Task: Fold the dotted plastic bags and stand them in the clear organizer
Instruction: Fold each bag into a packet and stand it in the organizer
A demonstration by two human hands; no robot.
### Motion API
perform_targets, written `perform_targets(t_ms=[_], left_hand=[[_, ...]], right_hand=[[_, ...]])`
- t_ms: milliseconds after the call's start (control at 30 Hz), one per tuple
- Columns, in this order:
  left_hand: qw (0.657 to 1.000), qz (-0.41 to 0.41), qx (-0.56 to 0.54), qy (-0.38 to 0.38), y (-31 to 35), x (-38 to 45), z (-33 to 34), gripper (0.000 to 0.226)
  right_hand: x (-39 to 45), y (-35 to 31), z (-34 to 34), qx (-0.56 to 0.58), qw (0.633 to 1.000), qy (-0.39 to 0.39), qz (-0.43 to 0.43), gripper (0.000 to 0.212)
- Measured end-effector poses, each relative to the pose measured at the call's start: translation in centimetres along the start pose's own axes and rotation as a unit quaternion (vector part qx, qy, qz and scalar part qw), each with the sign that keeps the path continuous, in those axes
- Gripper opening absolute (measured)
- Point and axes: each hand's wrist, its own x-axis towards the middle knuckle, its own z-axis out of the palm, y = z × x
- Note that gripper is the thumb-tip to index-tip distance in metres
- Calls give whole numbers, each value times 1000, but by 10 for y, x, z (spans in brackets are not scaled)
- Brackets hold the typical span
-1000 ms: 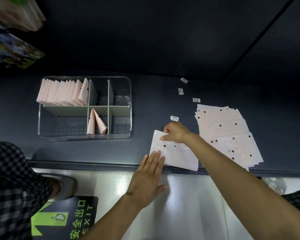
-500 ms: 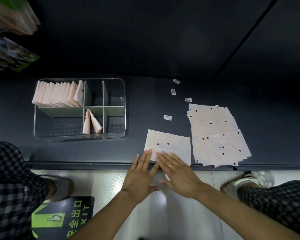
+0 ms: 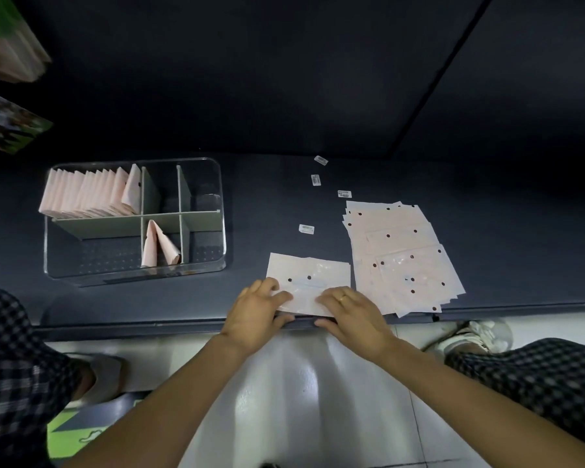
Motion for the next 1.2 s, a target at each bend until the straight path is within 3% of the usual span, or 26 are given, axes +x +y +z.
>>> perform_targets(t_ms=[167, 267, 367, 433, 600, 767, 1000, 1067, 1133, 1200], left_hand=[[1000, 17, -11, -1, -2, 11, -5, 36], [999, 29, -13, 3, -2, 15, -3, 37], [998, 60, -9, 5, -6, 15, 0, 39], [997, 66, -24, -9, -10, 16, -2, 42], [978, -52, -196, 37, -20, 22, -19, 17], [948, -161, -275, 22, -23, 37, -30, 21], [939, -228, -258, 14, -16, 51, -27, 17], [938, -244, -238, 58, -7, 48, -23, 27], [950, -245, -143, 129, 4, 42, -17, 33], [971, -171, -54, 159, 17, 36, -12, 34]], right_hand=[[7, -1, 7, -75, 996, -15, -47, 23], [6, 3, 12, -99, 992, -24, -74, 25], [11, 2, 9, -73, 997, -20, -30, 21], [12, 3, 6, 17, 999, -27, 25, 12], [22, 21, 4, 194, 965, -117, 136, 13], [53, 38, 7, 211, 948, -106, 215, 20], [83, 48, 18, 157, 934, -150, 283, 29], [85, 48, 20, 143, 933, -155, 291, 30], [87, 48, 19, 137, 931, -163, 295, 32], [90, 47, 18, 138, 929, -172, 298, 33]])
